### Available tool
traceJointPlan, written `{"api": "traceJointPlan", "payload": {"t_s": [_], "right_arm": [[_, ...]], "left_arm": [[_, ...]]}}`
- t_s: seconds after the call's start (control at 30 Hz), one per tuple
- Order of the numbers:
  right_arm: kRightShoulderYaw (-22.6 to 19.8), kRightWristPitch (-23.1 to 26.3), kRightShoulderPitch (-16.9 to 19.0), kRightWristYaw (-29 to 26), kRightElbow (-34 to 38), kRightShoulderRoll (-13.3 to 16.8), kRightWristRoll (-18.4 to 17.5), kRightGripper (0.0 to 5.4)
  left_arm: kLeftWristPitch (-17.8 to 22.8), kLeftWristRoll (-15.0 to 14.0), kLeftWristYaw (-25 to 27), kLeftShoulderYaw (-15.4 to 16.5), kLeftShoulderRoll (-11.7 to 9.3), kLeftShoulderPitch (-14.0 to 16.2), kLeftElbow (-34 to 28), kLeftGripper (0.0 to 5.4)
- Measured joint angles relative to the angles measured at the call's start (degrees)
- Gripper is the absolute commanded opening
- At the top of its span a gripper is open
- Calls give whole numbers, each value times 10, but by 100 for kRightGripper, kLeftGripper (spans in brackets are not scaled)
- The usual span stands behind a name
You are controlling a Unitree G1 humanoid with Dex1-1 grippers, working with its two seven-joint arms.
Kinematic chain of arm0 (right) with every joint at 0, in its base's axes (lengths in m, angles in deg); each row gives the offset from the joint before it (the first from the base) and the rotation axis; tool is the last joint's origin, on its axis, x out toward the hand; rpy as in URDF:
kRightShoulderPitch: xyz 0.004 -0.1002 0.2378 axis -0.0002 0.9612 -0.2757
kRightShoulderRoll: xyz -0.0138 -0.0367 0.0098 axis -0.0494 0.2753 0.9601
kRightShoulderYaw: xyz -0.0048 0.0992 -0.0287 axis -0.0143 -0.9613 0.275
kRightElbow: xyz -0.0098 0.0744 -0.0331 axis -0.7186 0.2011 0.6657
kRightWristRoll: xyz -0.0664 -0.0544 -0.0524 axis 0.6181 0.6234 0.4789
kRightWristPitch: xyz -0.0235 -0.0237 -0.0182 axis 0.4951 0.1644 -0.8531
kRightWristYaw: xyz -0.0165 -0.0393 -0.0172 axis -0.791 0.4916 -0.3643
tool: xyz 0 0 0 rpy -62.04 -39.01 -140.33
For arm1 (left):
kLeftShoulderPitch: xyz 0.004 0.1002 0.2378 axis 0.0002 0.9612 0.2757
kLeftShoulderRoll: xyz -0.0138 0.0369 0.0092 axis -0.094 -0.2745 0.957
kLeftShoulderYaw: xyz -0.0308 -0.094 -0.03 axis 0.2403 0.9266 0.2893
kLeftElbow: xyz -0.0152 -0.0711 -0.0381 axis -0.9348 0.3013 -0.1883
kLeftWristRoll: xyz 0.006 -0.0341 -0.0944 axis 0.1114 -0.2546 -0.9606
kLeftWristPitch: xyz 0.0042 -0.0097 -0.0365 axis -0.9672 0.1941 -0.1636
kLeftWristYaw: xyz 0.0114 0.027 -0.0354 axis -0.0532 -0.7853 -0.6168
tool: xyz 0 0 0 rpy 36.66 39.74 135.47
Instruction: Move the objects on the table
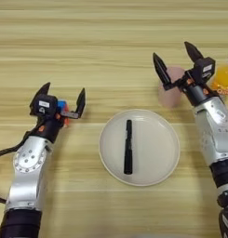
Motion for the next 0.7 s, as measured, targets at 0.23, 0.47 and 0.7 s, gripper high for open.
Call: {"api": "traceJointPlan", "payload": {"t_s": [0.23,0.47,0.7], "right_arm": [[0,-10,-1,2,3,6,14,540],[-6,-10,0,4,20,19,15,540],[-2,-10,2,15,32,16,20,540]], "left_arm": [[-43,24,-6,-27,18,-49,66,538],[-55,32,-11,-40,29,-55,81,538],[-17,35,-56,-29,32,17,-45,538]]}}
